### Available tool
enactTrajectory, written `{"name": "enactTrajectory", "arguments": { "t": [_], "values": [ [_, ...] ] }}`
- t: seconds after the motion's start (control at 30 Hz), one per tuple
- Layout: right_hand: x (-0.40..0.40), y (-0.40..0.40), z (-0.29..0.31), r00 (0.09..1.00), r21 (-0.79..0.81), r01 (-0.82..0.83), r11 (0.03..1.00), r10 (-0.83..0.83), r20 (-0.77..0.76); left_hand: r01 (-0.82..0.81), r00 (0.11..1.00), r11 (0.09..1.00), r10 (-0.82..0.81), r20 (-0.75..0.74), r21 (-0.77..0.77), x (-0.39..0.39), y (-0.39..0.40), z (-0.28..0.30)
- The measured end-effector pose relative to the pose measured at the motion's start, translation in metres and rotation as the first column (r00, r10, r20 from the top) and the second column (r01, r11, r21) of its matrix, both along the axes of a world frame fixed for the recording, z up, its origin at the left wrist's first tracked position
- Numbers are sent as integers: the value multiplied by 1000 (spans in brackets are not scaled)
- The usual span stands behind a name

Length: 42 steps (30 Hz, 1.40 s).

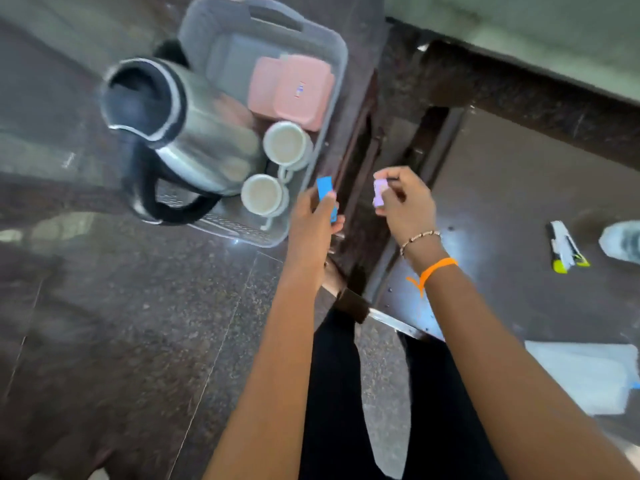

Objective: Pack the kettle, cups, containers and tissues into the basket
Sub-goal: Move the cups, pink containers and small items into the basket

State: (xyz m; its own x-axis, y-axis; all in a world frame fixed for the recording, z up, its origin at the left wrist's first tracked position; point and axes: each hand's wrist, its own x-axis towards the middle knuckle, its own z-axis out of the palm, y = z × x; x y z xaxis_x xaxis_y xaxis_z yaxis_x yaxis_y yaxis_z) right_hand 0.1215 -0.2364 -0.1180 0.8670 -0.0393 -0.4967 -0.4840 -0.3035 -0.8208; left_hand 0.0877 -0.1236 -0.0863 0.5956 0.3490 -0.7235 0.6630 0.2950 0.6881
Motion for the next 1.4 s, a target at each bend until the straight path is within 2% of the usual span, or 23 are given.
{"name": "enactTrajectory", "arguments": {
  "t": [0.07, 0.17, 0.33, 0.43, 0.53, 0.63, 0.7, 0.93, 1.13, 1.23, 1.3, 1.4],
  "values": [
    [30, 30, 10, 998, 26, -47, 999, 46, 48, -22, 997, 1000, 21, 78, 21, 24, 26, 3],
    [70, 61, 19, 978, -26, -131, 991, 134, 160, -48, 987, 996, 36, 156, 79, 61, 47, 6],
    [129, 98, 29, 989, 19, 40, 999, -42, 139, -52, 980, 995, 33, 197, 89, 117, 71, 11],
    [156, 105, 27, 978, -98, -7, 995, 27, 206, -43, 980, 968, -6, 197, 245, 142, 83, 10],
    [173, 109, 23, 959, -290, -110, 951, 179, 221, 89, 979, 847, -173, 113, 524, 162, 95, 4],
    [183, 112, 15, 941, -399, -178, 900, 274, 198, 252, 944, 684, -328, -20, 685, 182, 111, -9],
    [187, 112, 9, 934, -434, -203, 878, 307, 185, 316, 927, 600, -360, -104, 735, 196, 119, -20],
    [189, 115, 0, 899, -477, -243, 845, 381, 216, 366, 913, 440, -340, -225, 820, 224, 135, -37],
    [194, 116, -3, 899, -501, -274, 820, 404, 169, 369, 922, 496, -303, -242, 786, 231, 137, -43],
    [195, 113, -3, 905, -509, -289, 811, 405, 132, 281, 949, 581, -288, -130, 764, 217, 127, -41],
    [192, 109, -2, 908, -527, -283, 802, 401, 123, 222, 951, 600, -308, -35, 768, 203, 120, -39],
    [180, 101, 2, 928, -489, -215, 845, 333, 168, 154, 935, 637, -342, 99, 755, 183, 109, -30]
  ]
}}
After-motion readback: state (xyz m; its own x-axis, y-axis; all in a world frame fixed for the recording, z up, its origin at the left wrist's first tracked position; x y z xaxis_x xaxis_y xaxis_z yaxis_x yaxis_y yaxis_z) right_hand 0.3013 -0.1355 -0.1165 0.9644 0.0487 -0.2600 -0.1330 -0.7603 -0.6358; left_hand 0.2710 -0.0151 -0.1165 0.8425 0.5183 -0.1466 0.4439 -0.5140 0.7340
